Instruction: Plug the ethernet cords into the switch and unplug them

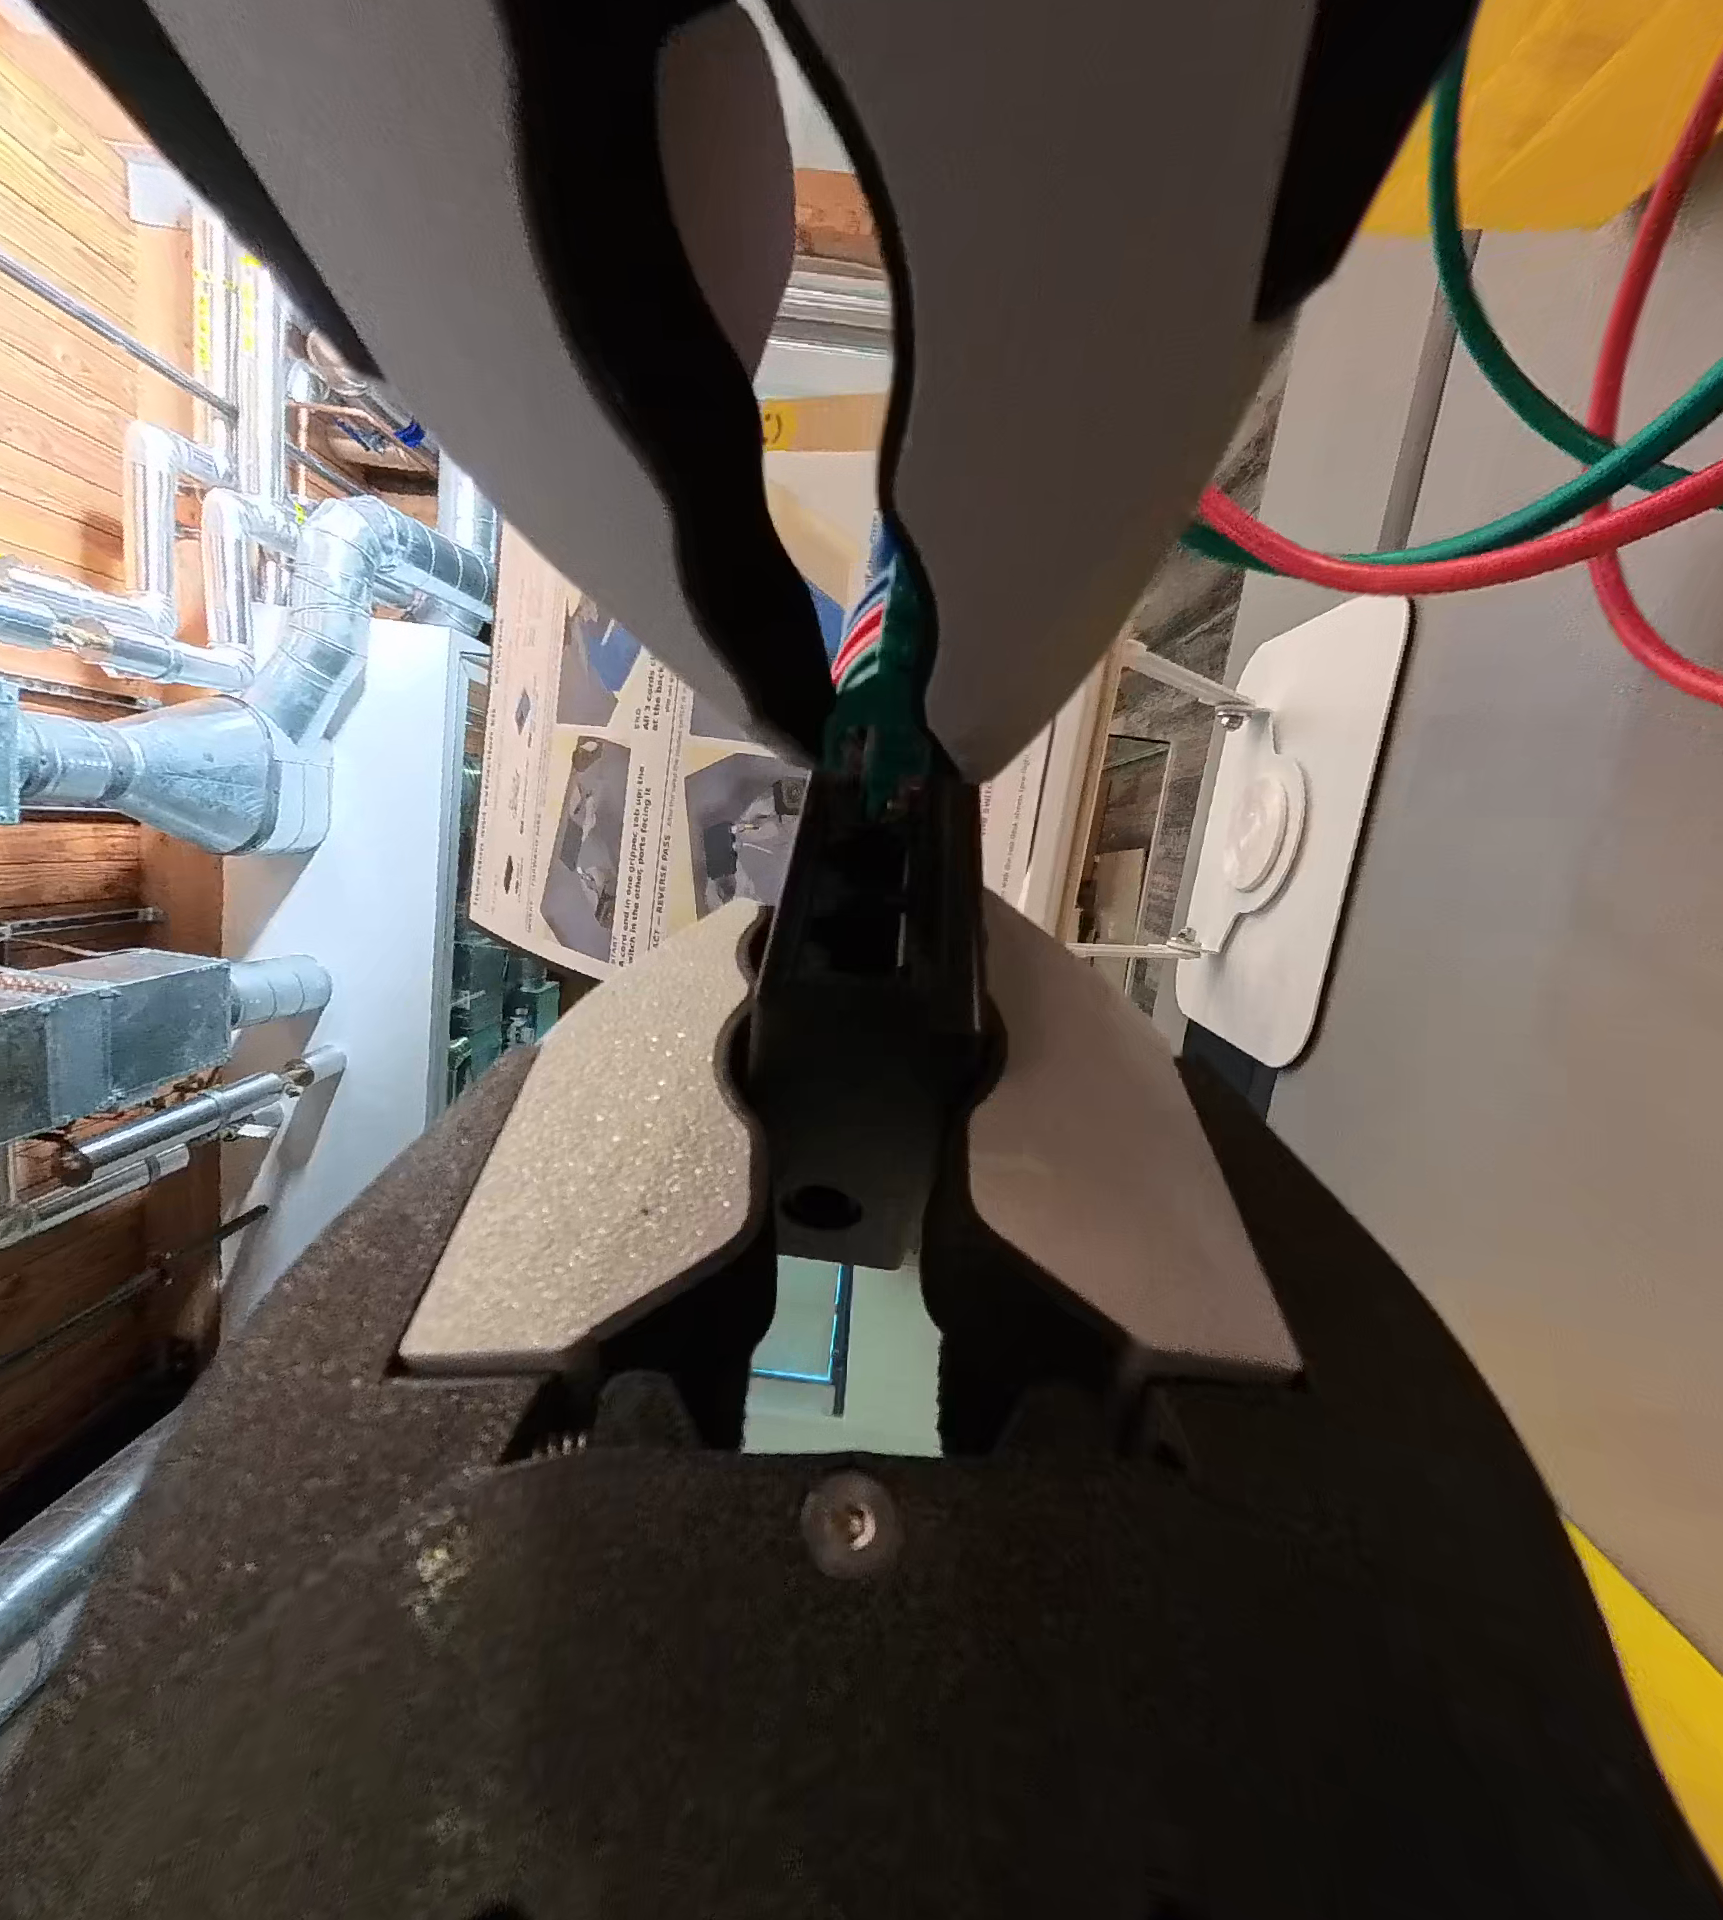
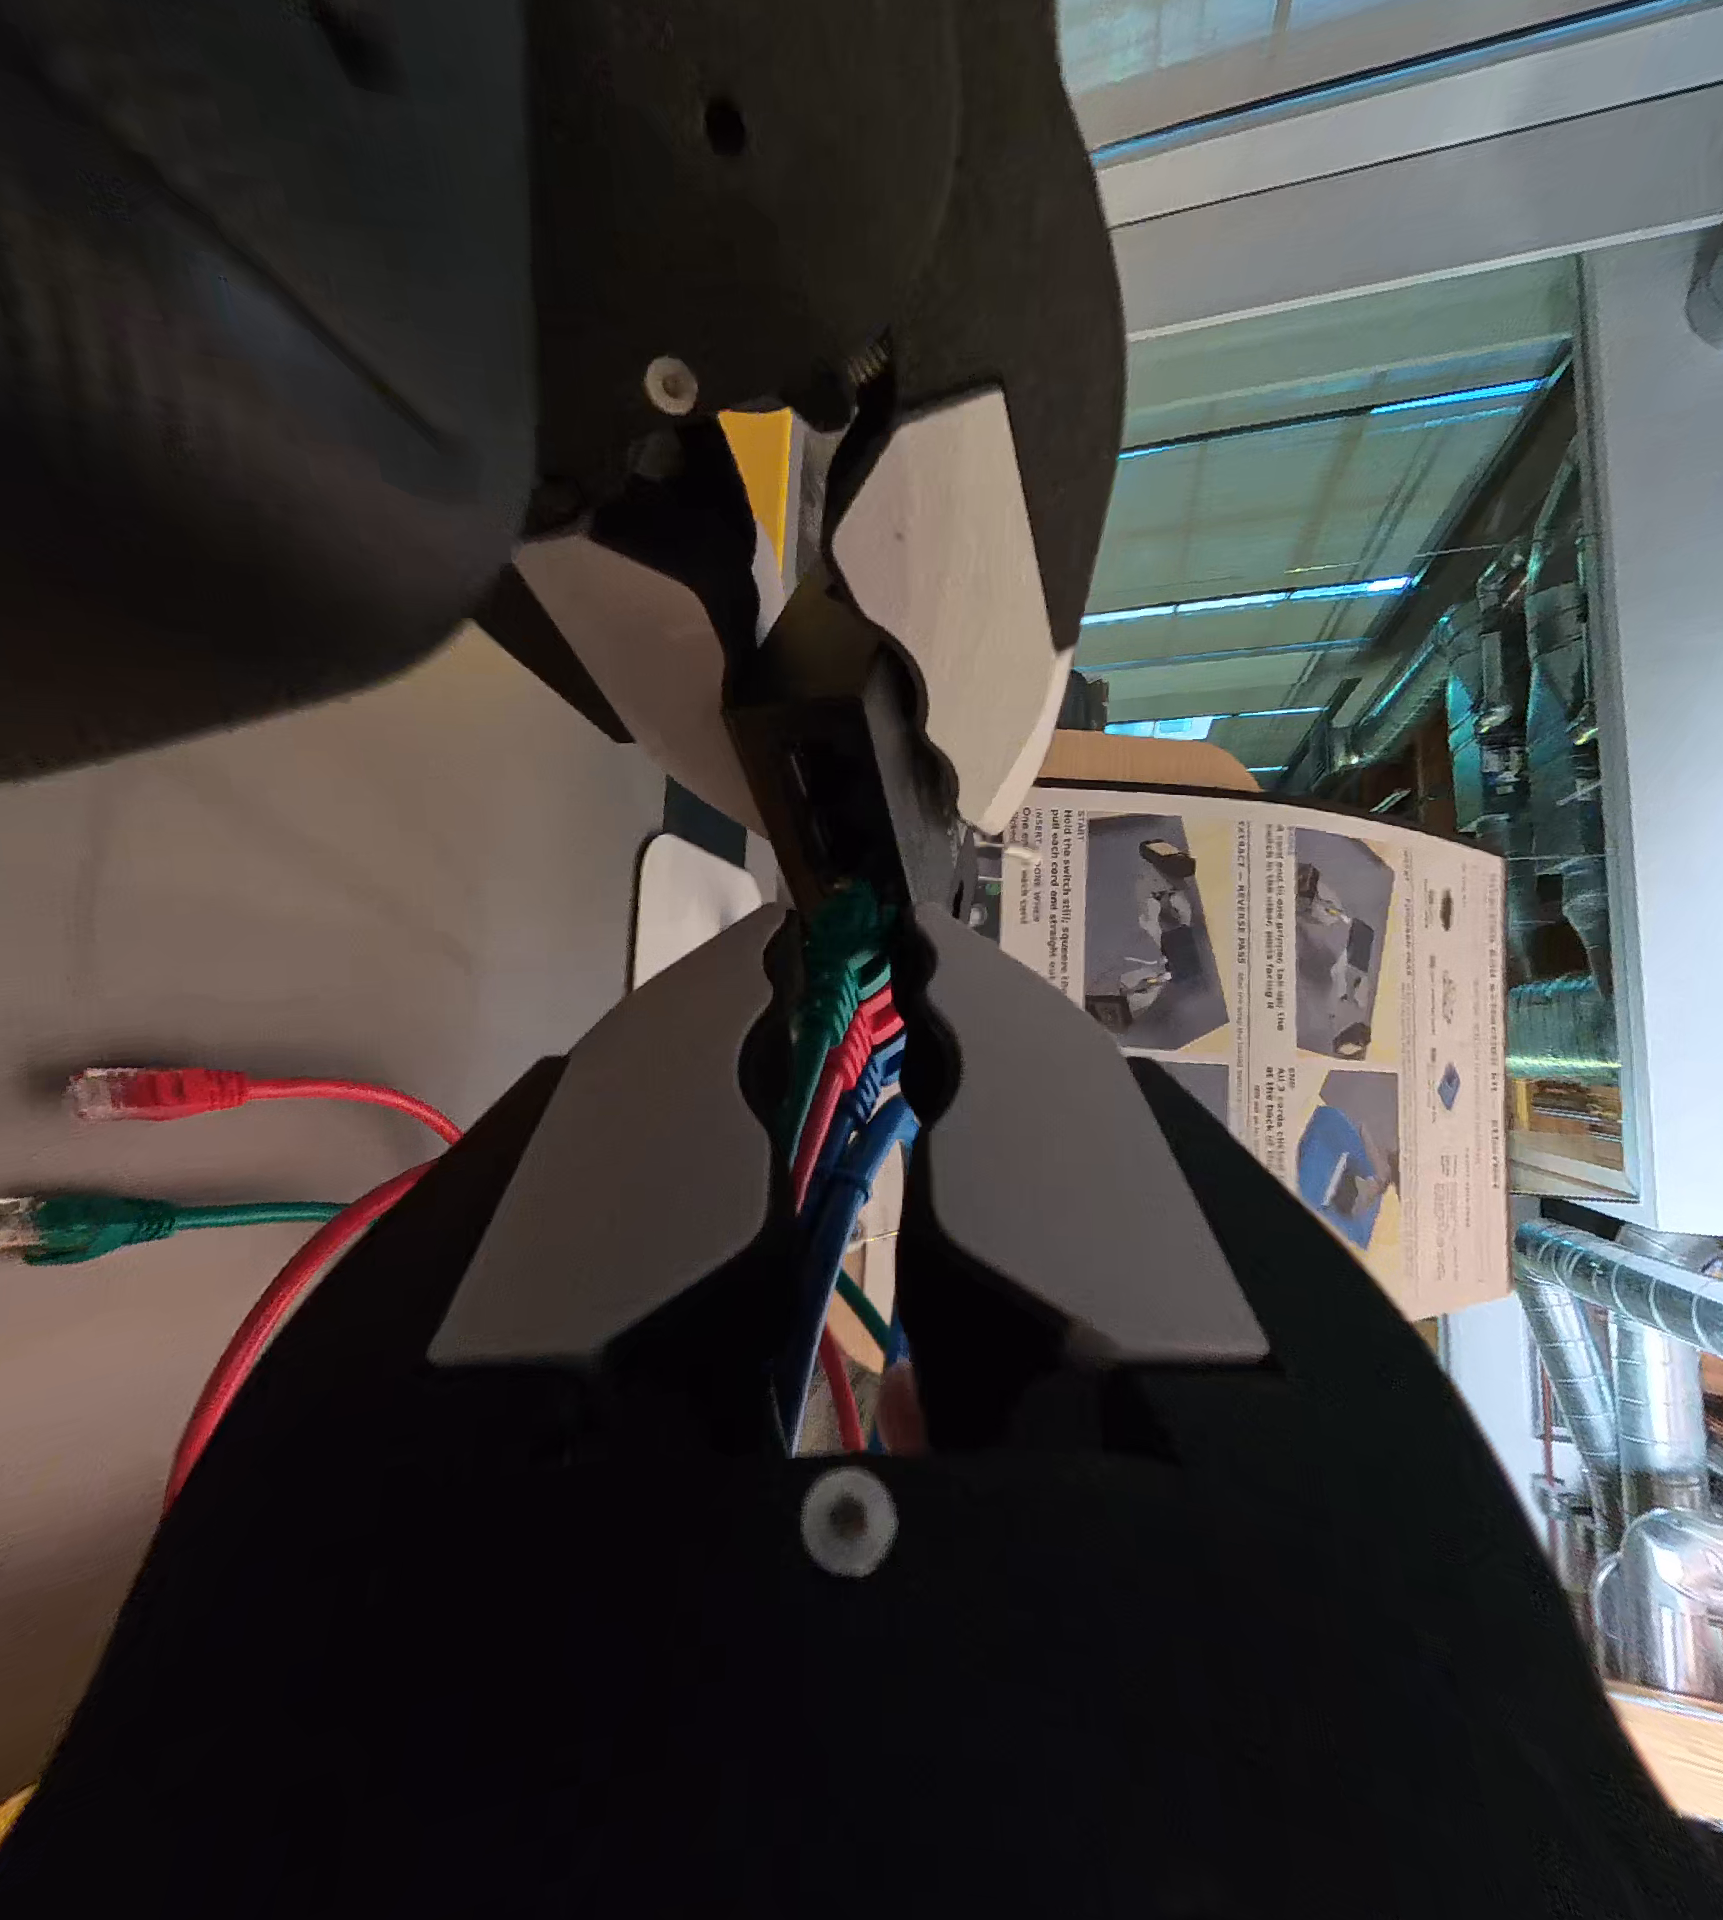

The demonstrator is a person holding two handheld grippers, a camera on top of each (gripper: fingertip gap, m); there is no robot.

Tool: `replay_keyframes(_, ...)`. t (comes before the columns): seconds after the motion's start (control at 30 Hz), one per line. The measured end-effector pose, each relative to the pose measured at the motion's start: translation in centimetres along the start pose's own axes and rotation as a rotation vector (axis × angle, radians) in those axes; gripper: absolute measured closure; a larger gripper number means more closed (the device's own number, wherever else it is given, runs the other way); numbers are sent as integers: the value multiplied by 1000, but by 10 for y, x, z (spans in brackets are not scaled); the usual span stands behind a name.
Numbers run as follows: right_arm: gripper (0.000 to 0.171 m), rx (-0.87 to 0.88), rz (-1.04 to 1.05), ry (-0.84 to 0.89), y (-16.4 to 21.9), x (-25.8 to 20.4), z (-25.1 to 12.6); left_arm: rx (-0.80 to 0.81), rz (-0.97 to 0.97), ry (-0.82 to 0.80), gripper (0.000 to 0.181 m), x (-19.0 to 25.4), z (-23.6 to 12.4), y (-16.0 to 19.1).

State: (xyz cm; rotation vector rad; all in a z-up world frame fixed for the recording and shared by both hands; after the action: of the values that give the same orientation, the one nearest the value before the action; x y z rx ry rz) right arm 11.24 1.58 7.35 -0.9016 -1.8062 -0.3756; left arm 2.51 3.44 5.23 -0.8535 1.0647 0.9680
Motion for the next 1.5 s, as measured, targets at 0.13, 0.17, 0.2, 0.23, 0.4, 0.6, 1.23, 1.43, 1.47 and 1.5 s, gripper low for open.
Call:
replay_keyframes(0.13, 156, -27, 21, -48, 1, -3, 2, -1, 5, 47, 151, 5, 0, 0)
replay_keyframes(0.17, 156, -28, 20, -48, 1, -4, 2, -1, 2, 44, 151, 6, 1, -1)
replay_keyframes(0.2, 156, -34, 26, -64, 1, -5, 3, 3, 7, 48, 151, 7, 1, 0)
replay_keyframes(0.23, 156, -41, 26, -71, 1, -5, 3, 3, 7, 62, 151, 9, 1, 0)
replay_keyframes(0.4, 156, -66, 16, -113, 5, -10, 7, 5, -2, 115, 151, 16, 2, -1)
replay_keyframes(0.6, 156, -70, 7, -145, 8, -13, 7, 19, -22, 142, 151, 22, 3, 0)
replay_keyframes(1.23, 156, 182, 224, 21, 30, 34, -80, -340, -111, 29, 151, -49, 8, 122)
replay_keyframes(1.43, 156, 117, 242, 316, 58, 57, -129, -373, -133, 1, 151, -57, 6, 137)
replay_keyframes(1.47, 156, 119, 245, 400, 61, 62, -140, -376, -132, 0, 151, -57, 6, 137)
replay_keyframes(1.5, 156, 131, 250, 471, 63, 65, -152, -378, -130, 5, 151, -57, 6, 136)
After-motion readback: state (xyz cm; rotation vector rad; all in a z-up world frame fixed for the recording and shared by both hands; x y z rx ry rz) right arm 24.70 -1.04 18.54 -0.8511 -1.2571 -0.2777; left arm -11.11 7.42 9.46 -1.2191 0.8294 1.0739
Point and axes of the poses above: each gripper's, where its closed fingertips meet, z out along the fingers, y out of its underside, x = y × z across the jaws, the point moved 7 cm from there along -z, back along the fingers, and after that the axes turned 11 degrees about -y, right-handed, at the moved point
